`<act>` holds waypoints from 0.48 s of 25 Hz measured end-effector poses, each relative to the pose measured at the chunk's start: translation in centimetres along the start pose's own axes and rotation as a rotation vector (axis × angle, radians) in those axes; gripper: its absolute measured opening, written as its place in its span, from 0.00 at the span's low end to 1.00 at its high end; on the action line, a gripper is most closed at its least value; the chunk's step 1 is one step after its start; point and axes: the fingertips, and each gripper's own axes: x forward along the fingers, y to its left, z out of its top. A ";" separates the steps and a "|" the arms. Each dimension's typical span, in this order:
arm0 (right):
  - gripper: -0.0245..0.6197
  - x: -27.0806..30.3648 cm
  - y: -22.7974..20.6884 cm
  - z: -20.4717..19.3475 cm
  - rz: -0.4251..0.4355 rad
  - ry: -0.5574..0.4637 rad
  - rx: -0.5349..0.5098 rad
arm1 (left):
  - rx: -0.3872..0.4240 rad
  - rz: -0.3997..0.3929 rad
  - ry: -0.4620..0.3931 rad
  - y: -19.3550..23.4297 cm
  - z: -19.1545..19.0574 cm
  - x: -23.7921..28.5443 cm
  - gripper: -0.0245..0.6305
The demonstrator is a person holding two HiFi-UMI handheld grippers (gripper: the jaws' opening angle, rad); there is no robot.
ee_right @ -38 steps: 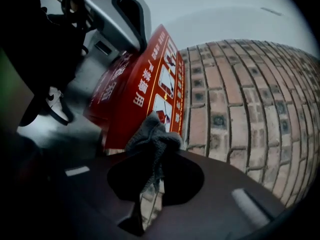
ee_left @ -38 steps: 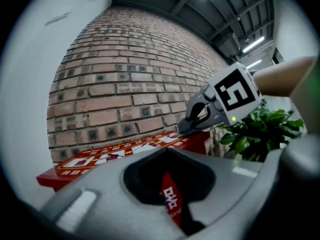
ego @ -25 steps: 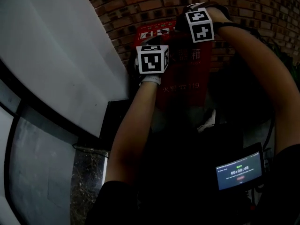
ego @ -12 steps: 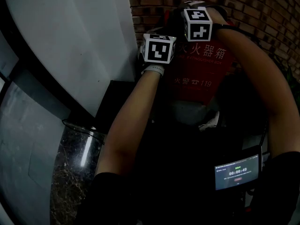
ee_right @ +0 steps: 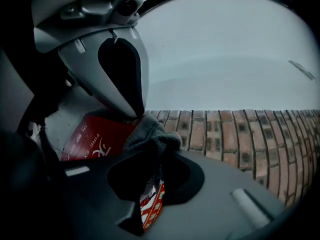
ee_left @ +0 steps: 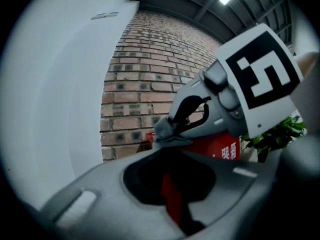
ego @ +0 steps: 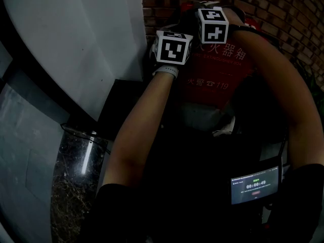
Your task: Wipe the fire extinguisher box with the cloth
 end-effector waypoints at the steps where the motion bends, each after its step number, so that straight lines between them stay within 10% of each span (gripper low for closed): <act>1: 0.09 -0.1 0.0 -0.2 0.001 0.002 0.004 | 0.002 -0.002 -0.001 -0.2 0.0 0.1 0.04; 12: 0.09 -2.3 2.1 -5.6 0.007 0.044 0.036 | 0.013 -0.074 -0.010 -6.3 1.5 1.3 0.04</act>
